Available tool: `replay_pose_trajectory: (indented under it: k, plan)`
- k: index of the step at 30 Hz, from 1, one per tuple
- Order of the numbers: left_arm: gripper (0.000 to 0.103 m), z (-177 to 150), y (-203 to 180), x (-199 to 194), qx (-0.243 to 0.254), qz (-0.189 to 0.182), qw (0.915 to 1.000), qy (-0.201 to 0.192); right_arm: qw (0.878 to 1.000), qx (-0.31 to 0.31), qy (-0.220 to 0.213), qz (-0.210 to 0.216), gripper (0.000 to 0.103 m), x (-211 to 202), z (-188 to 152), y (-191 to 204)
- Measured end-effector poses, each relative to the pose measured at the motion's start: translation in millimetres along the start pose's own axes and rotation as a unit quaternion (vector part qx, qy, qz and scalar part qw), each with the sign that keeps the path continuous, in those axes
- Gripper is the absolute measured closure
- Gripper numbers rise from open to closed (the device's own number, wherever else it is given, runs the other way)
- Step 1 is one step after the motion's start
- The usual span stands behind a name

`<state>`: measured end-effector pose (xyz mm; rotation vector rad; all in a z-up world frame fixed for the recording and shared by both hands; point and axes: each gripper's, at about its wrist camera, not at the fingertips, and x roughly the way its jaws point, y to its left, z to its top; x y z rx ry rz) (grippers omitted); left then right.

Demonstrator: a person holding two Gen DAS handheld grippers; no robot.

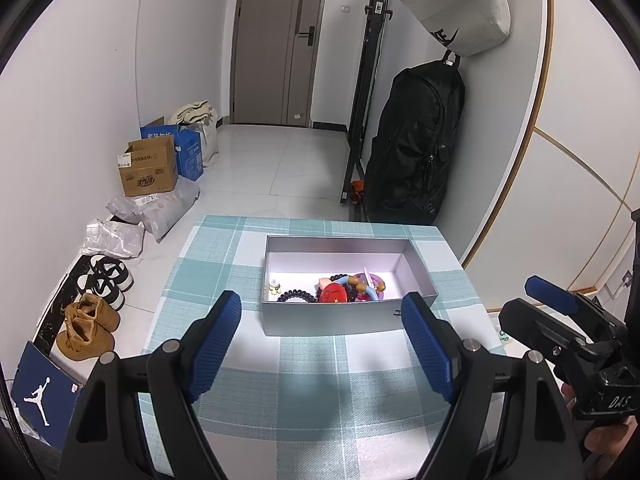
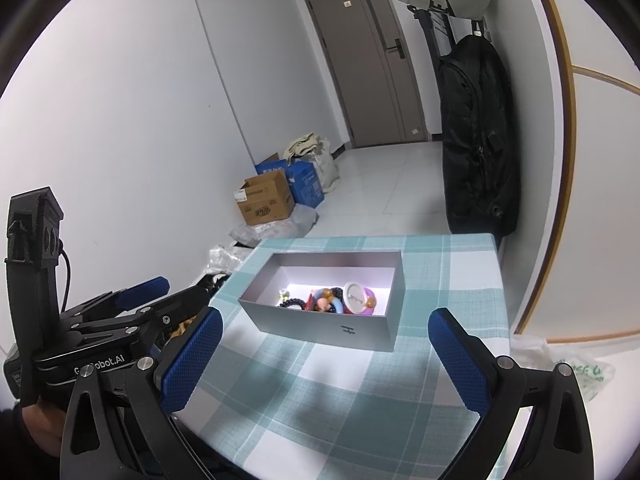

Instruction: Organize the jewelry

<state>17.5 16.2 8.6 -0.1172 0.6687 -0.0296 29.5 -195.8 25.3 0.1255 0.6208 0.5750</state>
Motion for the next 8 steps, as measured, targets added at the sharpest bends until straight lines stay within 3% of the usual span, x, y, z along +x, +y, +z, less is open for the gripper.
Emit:
replay_pose_trajectory:
  k: [8]
  plan:
    - [0.024, 2.4, 3.6, -1.1, -0.011, -0.017, 0.9996, -0.018, 1.000, -0.002, 0.000, 0.003, 0.000, 0.6, 2.0, 2.2]
